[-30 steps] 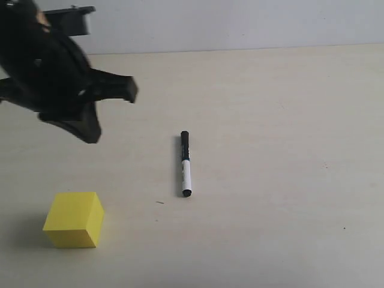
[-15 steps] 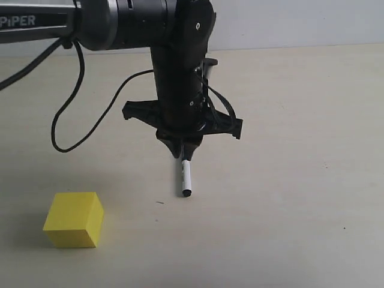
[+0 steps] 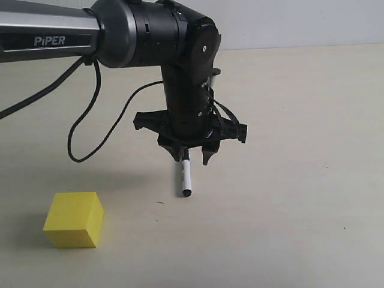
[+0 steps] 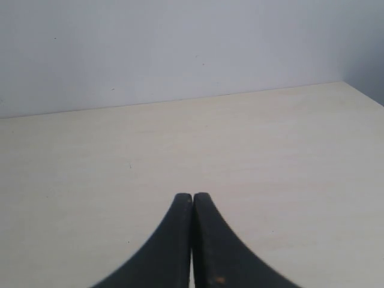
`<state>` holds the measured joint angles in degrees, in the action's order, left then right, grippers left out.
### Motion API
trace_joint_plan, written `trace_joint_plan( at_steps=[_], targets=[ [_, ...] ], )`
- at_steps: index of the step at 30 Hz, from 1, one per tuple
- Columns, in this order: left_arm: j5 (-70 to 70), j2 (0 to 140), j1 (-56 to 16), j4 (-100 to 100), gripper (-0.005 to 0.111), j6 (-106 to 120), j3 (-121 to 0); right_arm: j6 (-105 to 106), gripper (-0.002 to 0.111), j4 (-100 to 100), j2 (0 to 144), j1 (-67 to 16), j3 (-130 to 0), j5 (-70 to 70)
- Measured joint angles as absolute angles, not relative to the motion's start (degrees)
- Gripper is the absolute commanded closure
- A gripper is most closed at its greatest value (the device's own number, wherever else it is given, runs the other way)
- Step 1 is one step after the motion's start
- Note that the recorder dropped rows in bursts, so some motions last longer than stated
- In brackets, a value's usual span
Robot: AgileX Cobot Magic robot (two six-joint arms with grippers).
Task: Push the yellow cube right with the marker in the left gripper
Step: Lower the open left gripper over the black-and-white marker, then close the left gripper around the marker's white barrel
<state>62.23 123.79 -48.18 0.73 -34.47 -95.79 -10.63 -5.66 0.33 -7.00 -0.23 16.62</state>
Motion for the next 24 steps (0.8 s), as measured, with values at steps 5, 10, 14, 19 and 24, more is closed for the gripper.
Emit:
trace_joint_plan(
  at_steps=[5, 10, 14, 19, 24],
  targets=[
    [62.14, 124.56, -48.28, 1.66, 0.059, -36.28, -95.79, -10.63, 0.108, -5.66, 0.33, -7.00, -0.23, 16.62],
    [62.09, 126.14, -48.28, 3.20, 0.059, -38.38, -95.79, -10.63, 0.108, -5.66, 0.33, -7.00, -0.23, 16.62],
    [62.00, 128.09, -48.28, 3.33, 0.059, -38.75, -95.79, -10.63, 0.108, -5.66, 0.33, -7.00, -0.23, 16.62],
    [62.00, 129.05, -48.28, 3.46, 0.059, -38.75, -95.79, -10.63, 0.108, -5.66, 0.33, -7.00, -0.23, 16.62],
    [61.96, 129.05, -48.28, 3.56, 0.060, -38.75, -95.79, -10.63, 0.108, -5.66, 0.33, -7.00, -0.23, 16.62]
  ],
)
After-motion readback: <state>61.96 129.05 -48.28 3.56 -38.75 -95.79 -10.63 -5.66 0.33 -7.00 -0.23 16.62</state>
